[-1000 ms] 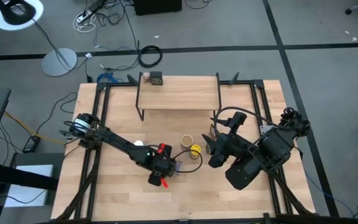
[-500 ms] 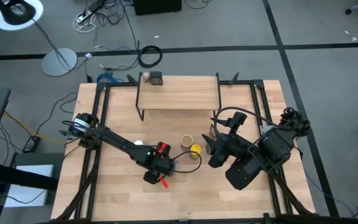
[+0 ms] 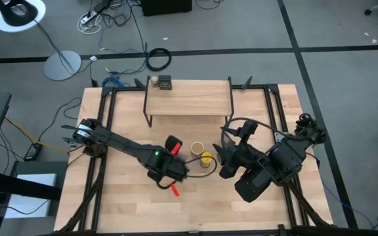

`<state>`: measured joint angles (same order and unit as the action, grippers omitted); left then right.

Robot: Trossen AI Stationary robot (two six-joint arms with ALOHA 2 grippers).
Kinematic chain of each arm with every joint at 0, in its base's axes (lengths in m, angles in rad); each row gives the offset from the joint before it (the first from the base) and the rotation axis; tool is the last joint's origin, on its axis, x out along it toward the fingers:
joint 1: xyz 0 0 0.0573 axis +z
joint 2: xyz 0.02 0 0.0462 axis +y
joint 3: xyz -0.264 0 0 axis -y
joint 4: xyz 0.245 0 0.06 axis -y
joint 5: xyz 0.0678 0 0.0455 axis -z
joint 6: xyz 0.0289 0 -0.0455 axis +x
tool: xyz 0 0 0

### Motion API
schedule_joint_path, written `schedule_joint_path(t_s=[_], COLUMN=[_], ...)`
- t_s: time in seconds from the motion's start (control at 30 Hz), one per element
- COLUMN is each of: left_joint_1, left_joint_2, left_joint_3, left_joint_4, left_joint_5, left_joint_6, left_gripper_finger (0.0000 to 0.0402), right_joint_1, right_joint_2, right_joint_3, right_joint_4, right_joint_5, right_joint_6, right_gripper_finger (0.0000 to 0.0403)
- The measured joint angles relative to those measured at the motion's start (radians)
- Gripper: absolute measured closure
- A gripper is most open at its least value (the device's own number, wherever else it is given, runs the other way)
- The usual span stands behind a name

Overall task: Shelf spices
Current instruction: Put the red seasoning can on the shelf

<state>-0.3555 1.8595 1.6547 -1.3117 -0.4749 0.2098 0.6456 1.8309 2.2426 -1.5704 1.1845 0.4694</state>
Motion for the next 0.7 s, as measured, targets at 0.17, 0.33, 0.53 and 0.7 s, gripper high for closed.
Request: schedule_joint_path(t_s=[0.17,0.33,0.53,0.7], left_joint_1=[0.050,0.127,0.213,0.265], left_joint_2=[-0.001,-0.001,-0.001,-0.002], left_joint_3=[0.071,0.112,0.155,0.205], left_joint_4=[-0.161,-0.214,-0.214,-0.234], left_joint_5=[-0.127,-0.229,-0.309,-0.394], left_joint_6=[0.000,0.030,0.156,0.315], left_gripper_finger=[0.0095,0.0095,0.0095,0.0095], right_joint_1=[-0.003,-0.013,-0.011,-0.023], right_joint_2=[0.000,0.000,0.000,-0.001], right_joint_3=[-0.072,-0.172,-0.314,-0.387], right_joint_4=[0.000,0.000,0.000,-0.001], right_joint_5=[0.023,0.066,0.235,0.347], right_joint_6=[0.011,0.082,0.175,0.237], right_gripper_finger=[0.0112,0.0112,0.0142,0.0252])
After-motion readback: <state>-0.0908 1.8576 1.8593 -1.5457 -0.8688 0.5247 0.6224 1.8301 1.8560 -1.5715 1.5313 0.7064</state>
